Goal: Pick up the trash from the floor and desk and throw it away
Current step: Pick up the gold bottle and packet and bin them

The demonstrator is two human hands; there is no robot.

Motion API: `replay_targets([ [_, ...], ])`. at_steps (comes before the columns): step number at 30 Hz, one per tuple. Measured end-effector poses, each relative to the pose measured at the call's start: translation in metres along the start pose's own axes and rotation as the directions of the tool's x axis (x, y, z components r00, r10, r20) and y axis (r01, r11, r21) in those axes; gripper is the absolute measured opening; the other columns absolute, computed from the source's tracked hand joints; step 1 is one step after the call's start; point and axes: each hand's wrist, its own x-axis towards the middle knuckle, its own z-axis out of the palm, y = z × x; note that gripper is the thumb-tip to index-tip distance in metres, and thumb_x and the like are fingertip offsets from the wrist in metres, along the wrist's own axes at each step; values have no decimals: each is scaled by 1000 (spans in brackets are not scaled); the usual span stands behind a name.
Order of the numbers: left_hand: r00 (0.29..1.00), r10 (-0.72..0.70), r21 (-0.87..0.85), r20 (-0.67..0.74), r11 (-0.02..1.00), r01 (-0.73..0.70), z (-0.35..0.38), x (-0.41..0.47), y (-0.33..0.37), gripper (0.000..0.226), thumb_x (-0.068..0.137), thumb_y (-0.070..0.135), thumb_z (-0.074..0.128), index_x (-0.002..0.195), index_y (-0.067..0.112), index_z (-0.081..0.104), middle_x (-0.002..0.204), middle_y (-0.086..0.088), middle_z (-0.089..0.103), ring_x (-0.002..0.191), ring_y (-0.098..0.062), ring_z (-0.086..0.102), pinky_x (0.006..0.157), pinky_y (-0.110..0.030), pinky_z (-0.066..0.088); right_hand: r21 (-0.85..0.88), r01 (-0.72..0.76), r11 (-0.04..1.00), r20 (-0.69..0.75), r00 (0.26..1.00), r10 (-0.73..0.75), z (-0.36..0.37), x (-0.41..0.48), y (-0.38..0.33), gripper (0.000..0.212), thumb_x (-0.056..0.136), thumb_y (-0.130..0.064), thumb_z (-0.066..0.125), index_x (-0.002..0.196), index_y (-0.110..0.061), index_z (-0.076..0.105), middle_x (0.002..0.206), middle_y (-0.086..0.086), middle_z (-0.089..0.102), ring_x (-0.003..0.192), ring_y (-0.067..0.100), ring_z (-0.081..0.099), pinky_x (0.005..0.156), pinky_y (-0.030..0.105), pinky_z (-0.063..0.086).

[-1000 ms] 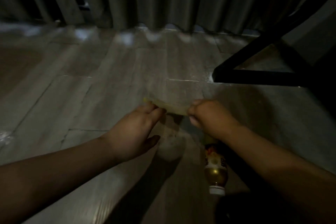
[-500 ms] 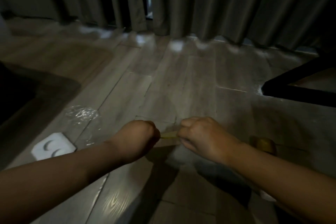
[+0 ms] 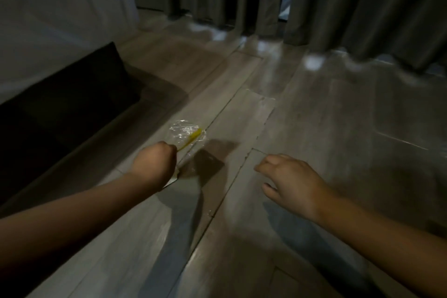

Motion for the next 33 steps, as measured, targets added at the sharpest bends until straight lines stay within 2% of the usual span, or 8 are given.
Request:
replay_targets([
  [4,986,-163,14,-21,987,163,11,13,-32,19,94,6,44,93,6,63,80,-8,54,77,-25,58,64,-31,44,18,8,1000,42,999,-9,10,21,-10,38,94,-36,45,128,-21,52,124,-2,52,116,16,47,95,27,41],
  [10,959,-272,-106,73,954,279,45,34,-56,19,94,8,45,98,2,63,99,-17,63,93,-30,62,80,-35,52,56,-20,998,69,997,16,28,35,-7,44,94,-38,45,137,-26,46,129,-5,50,118,13,47,95,22,39],
  [13,960,-250,-139,122,954,266,67,39,-48,22,92,22,51,81,6,62,92,-15,64,90,-31,62,73,-29,45,56,-39,998,71,997,35,39,35,-5,44,93,-39,47,134,-27,48,125,-6,52,115,12,48,94,23,40],
  [16,979,-189,-96,75,976,196,82,45,-36,32,88,39,56,96,8,62,102,-14,62,93,-31,60,77,-34,46,74,-52,996,72,996,46,48,34,-2,44,92,-39,50,134,-27,49,123,-7,53,112,11,50,92,21,41],
  [19,995,-101,-155,8,983,101,87,55,-27,34,87,39,59,103,9,61,107,-15,58,98,-32,58,80,-35,46,99,-74,992,90,994,66,53,35,1,46,92,-39,50,136,-26,47,127,-7,52,114,11,50,94,23,42],
  [23,999,9,-206,39,979,-1,95,65,-13,29,86,33,62,99,8,62,103,-14,59,97,-31,57,79,-35,46,131,-110,985,92,991,99,58,37,7,46,92,-37,52,136,-24,49,127,-5,54,112,12,52,94,24,43],
  [27,995,82,-121,51,990,-75,104,78,-5,27,89,33,56,95,7,63,103,-16,60,97,-32,56,80,-35,43,176,-157,972,91,985,143,65,40,11,46,91,-35,54,135,-24,50,128,-7,53,113,11,52,95,23,44],
  [33,999,50,51,-3,997,-50,114,92,-1,35,87,41,53,101,12,67,104,-11,59,103,-31,47,81,-34,39,190,-162,968,124,982,140,76,41,14,44,91,-34,55,133,-22,53,125,-4,55,112,14,53,93,28,45],
])
